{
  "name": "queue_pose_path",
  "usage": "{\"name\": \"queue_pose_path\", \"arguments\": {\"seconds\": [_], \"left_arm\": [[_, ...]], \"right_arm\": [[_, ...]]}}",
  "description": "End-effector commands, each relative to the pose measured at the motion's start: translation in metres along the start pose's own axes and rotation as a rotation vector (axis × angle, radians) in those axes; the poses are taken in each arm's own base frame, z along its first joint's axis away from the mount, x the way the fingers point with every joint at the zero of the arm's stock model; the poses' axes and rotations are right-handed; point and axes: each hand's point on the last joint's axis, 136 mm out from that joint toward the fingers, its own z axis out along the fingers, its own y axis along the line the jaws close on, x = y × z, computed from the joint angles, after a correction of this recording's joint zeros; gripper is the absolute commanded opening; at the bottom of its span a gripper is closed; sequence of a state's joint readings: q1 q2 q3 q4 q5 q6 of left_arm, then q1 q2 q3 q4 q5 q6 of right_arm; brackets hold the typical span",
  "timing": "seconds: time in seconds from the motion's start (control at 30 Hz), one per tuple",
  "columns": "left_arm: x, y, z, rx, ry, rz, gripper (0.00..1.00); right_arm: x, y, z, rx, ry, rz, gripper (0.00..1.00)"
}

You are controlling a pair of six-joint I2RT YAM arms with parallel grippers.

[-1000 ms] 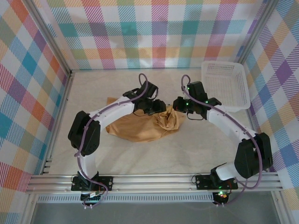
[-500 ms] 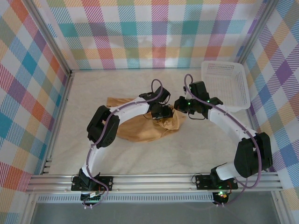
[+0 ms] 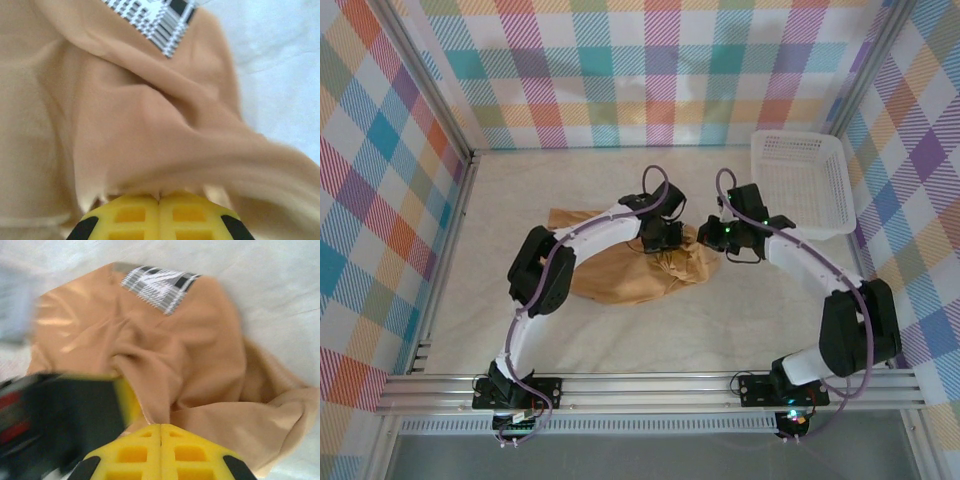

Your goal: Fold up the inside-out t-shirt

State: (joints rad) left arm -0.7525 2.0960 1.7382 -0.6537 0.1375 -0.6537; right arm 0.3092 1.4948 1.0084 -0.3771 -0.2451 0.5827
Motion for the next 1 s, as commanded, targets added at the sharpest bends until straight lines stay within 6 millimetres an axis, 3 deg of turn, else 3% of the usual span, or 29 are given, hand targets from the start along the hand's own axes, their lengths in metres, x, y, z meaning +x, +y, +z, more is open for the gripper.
{"name": "queue_pose_path", "arguments": {"seconds": [0.0,0.13,0.27,0.4,0.47,0.5,0.53,0.63,0.7,0.77,0.87,0.97], "left_arm": [[-0.013,-0.049,-0.087,0.178,-0.099,0.08,0.0],[-0.001,-0.069,-0.122,0.322,-0.096,0.113,0.0],[0.008,-0.073,-0.13,0.42,-0.077,0.113,0.0],[0.007,-0.053,-0.107,0.385,-0.056,0.062,0.0],[0.007,-0.044,-0.091,0.358,-0.037,0.041,0.0],[0.007,-0.04,-0.083,0.343,-0.029,0.033,0.0],[0.007,-0.036,-0.075,0.321,-0.024,0.027,0.0],[0.007,-0.021,-0.054,0.246,-0.016,0.008,0.01],[0.008,-0.014,-0.041,0.218,-0.002,0.001,0.22],[0.011,-0.01,-0.028,0.203,0.019,-0.008,0.33],[0.015,-0.001,-0.012,0.171,0.048,-0.021,0.34],[0.017,0.004,-0.007,0.153,0.054,-0.027,0.34]], "right_arm": [[-0.019,-0.032,0.025,0.058,0.013,0.051,0.0],[-0.034,-0.045,0.055,0.089,0.069,0.085,0.0],[-0.039,-0.039,0.069,0.06,0.12,0.107,0.0],[-0.04,-0.02,0.048,0.013,0.111,0.096,0.0],[-0.038,-0.013,0.032,0.004,0.099,0.078,0.16],[-0.035,-0.011,0.021,0.007,0.088,0.064,0.35],[-0.033,-0.011,0.013,0.015,0.081,0.054,0.41],[-0.019,-0.022,-0.007,0.075,0.063,0.031,0.45],[-0.006,-0.035,-0.013,0.123,0.068,0.031,0.44],[0.01,-0.047,-0.011,0.148,0.099,0.044,0.41],[0.033,-0.049,0.0,0.089,0.163,0.089,0.39],[0.047,-0.043,0.012,0.009,0.194,0.127,0.44]]}}
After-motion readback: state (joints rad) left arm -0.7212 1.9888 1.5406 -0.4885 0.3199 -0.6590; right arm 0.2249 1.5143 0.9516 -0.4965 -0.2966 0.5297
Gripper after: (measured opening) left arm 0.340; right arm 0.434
